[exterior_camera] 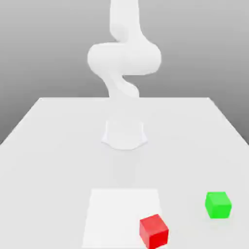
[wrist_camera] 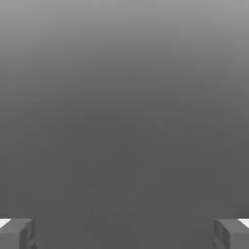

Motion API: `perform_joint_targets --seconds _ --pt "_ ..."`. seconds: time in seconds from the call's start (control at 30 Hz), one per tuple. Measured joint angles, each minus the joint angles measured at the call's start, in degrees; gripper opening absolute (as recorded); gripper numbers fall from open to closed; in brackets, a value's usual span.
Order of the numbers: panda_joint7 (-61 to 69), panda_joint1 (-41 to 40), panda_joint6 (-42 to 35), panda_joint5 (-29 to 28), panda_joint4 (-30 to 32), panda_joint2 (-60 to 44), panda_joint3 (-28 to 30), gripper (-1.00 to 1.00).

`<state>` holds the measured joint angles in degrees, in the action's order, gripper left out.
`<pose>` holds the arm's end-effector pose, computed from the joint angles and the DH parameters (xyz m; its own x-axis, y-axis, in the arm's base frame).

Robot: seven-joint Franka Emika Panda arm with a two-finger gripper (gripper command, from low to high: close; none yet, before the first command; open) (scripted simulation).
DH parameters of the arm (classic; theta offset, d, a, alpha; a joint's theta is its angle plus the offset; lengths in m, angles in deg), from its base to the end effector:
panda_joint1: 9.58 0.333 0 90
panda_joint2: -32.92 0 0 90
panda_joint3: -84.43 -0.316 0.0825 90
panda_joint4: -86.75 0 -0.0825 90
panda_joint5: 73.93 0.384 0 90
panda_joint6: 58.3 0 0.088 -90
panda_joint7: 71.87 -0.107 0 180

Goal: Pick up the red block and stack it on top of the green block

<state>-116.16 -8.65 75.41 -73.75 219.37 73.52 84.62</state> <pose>0.3805 0.0045 0.6742 0.5440 -0.6935 0.4724 -0.5117 -0.7204 -0.4682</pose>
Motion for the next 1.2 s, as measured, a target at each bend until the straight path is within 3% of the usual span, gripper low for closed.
perform_joint_targets --seconds 0.8,0.97,1.0,1.2 --pt "13.3 6.3 18.8 -0.1 8.1 -50.2 -0.8 0.00" --pt "13.5 6.5 26.3 -0.8 7.4 -60.6 -0.8 0.00" --pt "13.5 6.6 27.8 -0.9 7.1 -62.3 -0.8 -1.00" --pt "13.4 6.6 28.4 -0.9 7.0 -63.2 -0.7 -1.00"
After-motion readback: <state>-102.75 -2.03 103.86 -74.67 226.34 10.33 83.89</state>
